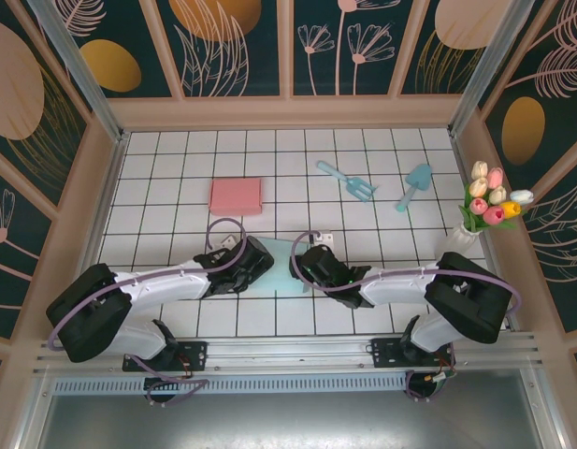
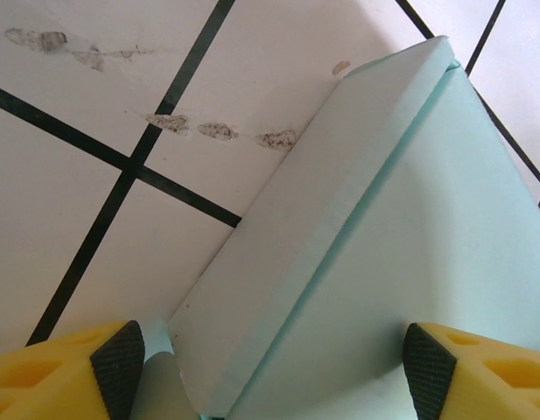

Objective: Fold the paper box

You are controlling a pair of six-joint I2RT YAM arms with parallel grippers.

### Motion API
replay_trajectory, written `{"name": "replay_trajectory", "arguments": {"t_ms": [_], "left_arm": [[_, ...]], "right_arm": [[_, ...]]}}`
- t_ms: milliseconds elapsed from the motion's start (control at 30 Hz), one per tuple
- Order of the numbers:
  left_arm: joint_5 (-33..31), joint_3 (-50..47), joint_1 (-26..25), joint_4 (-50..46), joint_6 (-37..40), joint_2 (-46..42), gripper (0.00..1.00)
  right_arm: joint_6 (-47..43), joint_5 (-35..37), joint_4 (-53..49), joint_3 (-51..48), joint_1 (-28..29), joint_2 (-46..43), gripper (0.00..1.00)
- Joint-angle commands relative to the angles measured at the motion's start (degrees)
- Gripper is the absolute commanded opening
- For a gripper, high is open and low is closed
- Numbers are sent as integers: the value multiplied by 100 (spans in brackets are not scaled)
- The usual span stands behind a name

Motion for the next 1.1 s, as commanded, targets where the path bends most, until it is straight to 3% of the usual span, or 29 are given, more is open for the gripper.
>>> {"name": "replay_trajectory", "arguments": {"t_ms": [0, 467, 767, 1067], "left_arm": [[-88, -208, -24, 14, -158, 108, 79], [-204, -368, -27, 53, -193, 152, 77], [-279, -472, -21, 56, -225, 114, 77], [-261, -426, -29, 38, -188, 114, 77]], "right_arm": [[-47, -179, -179, -155, -14, 120, 64], [-39, -172, -235, -164, -13, 73, 64], [-35, -92, -614, -155, 61, -547, 65], [453, 275, -1250, -183, 615, -1231, 64]]}}
